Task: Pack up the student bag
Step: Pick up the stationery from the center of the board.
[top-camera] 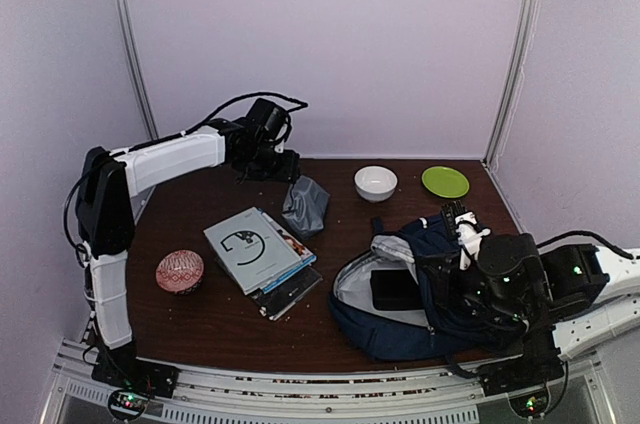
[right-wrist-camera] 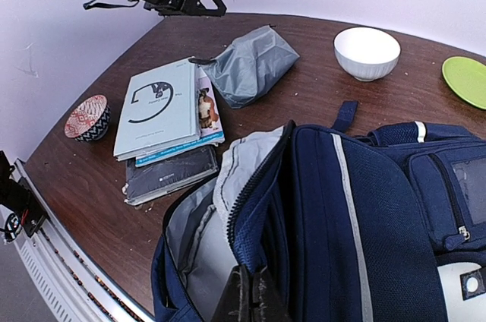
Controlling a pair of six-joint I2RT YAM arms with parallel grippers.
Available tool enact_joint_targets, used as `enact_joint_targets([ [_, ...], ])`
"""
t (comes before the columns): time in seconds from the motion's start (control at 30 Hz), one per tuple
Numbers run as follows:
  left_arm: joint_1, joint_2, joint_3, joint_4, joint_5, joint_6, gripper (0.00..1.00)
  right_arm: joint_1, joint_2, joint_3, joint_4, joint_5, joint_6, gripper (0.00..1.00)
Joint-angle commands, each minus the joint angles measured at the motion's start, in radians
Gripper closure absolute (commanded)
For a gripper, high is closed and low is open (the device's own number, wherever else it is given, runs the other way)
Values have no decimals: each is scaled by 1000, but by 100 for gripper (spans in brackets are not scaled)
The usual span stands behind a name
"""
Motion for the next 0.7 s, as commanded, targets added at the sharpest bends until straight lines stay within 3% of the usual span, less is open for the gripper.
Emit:
enact_joint_targets([
  [0.0,49,75,87,-65,86,-15,2,0,-12,70,-2,72,-24,100],
  [0.2,49,187,211,-116,127,31,2,0,2,92,-9,69,-32,100],
  [0.57,49,315,263,-100,235,33,2,1,33,110,-22,74,-35,100],
  [0.67,50,331,258,-97,261,39,8,1,37,117,-27,79,-38,100],
])
